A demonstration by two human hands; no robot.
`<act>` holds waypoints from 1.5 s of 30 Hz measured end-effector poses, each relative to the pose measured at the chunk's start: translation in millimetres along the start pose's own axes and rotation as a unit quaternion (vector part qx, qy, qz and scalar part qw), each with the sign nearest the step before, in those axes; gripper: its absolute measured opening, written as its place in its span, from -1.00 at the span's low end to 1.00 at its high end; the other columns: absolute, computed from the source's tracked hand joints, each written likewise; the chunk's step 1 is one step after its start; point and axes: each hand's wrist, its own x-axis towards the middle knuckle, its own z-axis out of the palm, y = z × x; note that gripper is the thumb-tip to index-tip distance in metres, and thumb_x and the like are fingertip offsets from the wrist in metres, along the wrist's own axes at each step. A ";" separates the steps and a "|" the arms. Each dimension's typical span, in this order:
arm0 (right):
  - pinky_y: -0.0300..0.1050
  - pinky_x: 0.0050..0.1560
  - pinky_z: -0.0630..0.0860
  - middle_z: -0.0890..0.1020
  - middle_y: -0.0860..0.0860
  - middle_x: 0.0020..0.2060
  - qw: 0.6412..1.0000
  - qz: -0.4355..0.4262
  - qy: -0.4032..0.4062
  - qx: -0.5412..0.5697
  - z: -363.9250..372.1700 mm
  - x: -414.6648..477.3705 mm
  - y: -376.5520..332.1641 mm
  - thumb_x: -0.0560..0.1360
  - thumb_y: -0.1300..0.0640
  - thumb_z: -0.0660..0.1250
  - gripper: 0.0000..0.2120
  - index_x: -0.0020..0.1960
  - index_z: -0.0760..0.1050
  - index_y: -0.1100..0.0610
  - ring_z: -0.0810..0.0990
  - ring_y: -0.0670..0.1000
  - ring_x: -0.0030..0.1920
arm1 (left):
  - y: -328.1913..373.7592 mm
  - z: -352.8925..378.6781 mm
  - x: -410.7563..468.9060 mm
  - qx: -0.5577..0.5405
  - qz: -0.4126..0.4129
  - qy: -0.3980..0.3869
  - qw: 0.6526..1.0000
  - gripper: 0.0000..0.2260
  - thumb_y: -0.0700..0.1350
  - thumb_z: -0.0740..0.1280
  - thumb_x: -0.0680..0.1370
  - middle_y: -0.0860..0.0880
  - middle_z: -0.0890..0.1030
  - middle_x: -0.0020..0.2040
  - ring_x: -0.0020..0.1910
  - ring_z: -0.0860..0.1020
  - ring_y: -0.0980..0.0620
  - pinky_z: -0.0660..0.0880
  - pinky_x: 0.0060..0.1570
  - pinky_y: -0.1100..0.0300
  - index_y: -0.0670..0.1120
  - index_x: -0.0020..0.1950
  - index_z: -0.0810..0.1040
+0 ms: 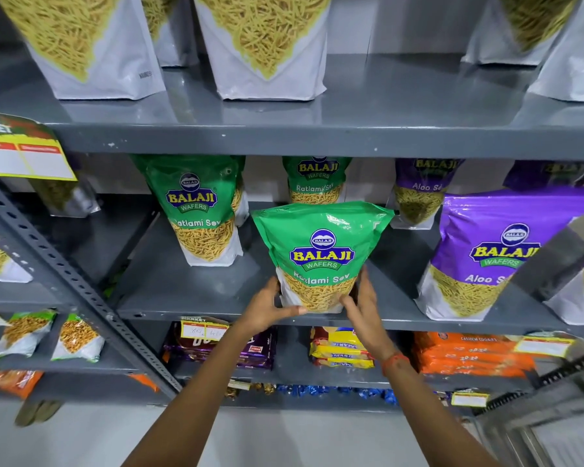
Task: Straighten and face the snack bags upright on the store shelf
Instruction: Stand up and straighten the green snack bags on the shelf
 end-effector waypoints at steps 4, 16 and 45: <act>0.02 0.45 0.19 0.25 0.08 0.41 0.952 -0.155 0.265 0.008 2.5 -20.4 -43.5 0.54 -0.07 0.13 -0.43 0.47 0.11 0.11 0.22 0.12 0.44 | 16.7 -8.7 -31.5 0.003 0.055 0.102 0.993 -0.11 0.24 0.43 0.34 0.14 0.16 0.53 0.48 0.15 0.17 0.20 0.35 0.22 0.20 0.49 -0.05; -0.03 0.21 0.41 0.37 0.10 0.10 0.903 -0.348 0.249 0.027 115.9 -9.5 -152.7 0.54 0.16 0.14 -0.74 0.21 0.38 0.18 0.37 -0.01 0.18 | 16.0 -103.1 -64.2 -0.007 0.244 0.354 0.903 -0.28 0.29 0.21 0.47 0.07 0.07 0.58 0.54 0.08 0.15 0.12 0.48 0.28 0.18 0.51 -0.08; 0.20 0.31 0.45 0.48 0.07 0.31 0.998 0.035 -0.051 0.015 214.8 9.5 -69.1 0.33 0.03 0.52 -0.28 0.37 0.23 0.02 0.48 0.07 0.29 | -101.7 -163.3 -73.9 -0.082 -0.001 0.171 0.982 -0.54 0.01 0.36 0.50 -0.03 0.57 0.28 0.25 0.53 -0.02 0.46 0.29 -0.05 -0.03 0.37 0.36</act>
